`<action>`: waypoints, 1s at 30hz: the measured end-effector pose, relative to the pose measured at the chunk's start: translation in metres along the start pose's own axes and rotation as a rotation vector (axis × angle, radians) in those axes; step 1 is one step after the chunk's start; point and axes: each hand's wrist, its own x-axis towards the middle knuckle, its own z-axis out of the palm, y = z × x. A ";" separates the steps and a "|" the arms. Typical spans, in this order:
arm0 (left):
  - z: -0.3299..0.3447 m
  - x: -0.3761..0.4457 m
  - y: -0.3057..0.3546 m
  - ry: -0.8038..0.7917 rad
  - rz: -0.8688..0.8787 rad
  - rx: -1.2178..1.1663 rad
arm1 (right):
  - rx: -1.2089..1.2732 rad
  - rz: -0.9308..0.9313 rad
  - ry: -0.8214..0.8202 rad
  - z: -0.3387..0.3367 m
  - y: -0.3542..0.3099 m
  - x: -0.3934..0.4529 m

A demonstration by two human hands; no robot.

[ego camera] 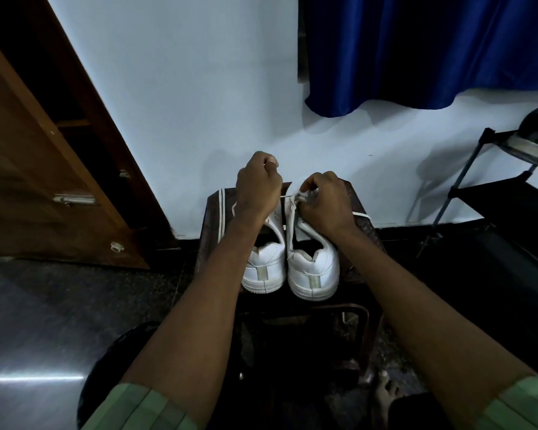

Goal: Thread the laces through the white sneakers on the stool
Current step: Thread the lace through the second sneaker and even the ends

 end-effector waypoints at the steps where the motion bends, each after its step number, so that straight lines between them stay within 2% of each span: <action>1: -0.002 0.000 0.001 -0.003 0.053 0.139 | 0.006 -0.003 0.000 0.000 0.000 0.000; 5: -0.001 -0.005 -0.009 -0.156 0.095 0.706 | 0.055 -0.016 0.008 -0.001 0.004 0.002; 7: 0.001 -0.007 -0.008 -0.169 0.124 0.673 | 0.070 -0.012 0.009 0.000 0.005 0.002; 9: 0.000 -0.008 0.000 -0.154 0.134 0.418 | 0.071 -0.009 0.012 0.000 0.006 0.002; 11: -0.004 -0.008 0.012 -0.114 0.094 0.029 | 0.056 -0.006 0.005 0.001 0.005 0.002; 14: -0.012 -0.006 0.022 -0.036 -0.209 -0.658 | 0.036 0.005 0.000 0.002 0.005 0.001; 16: -0.017 -0.001 0.017 -0.079 -0.331 -0.925 | 0.045 0.002 0.000 0.003 0.006 0.001; 17: -0.017 0.002 0.012 -0.119 -0.307 -0.870 | 0.051 0.004 -0.001 0.003 0.007 0.001; 18: -0.015 0.004 0.005 -0.169 -0.231 -0.657 | 0.053 0.006 -0.002 0.003 0.007 0.001; 20: -0.006 0.005 -0.007 -0.224 -0.065 -0.065 | 0.054 0.003 -0.001 0.004 0.008 0.002; 21: -0.001 0.004 -0.010 -0.249 -0.031 0.130 | 0.061 0.001 0.002 0.004 0.008 0.002; 24: 0.011 -0.007 0.000 -0.248 0.061 0.521 | 0.096 0.003 0.023 0.005 0.008 0.002; 27: 0.011 -0.006 0.005 -0.170 0.061 0.577 | 0.112 0.013 0.011 0.006 0.010 0.002; 30: 0.003 -0.005 0.007 -0.137 0.090 0.166 | 0.100 0.013 0.012 0.005 0.010 0.002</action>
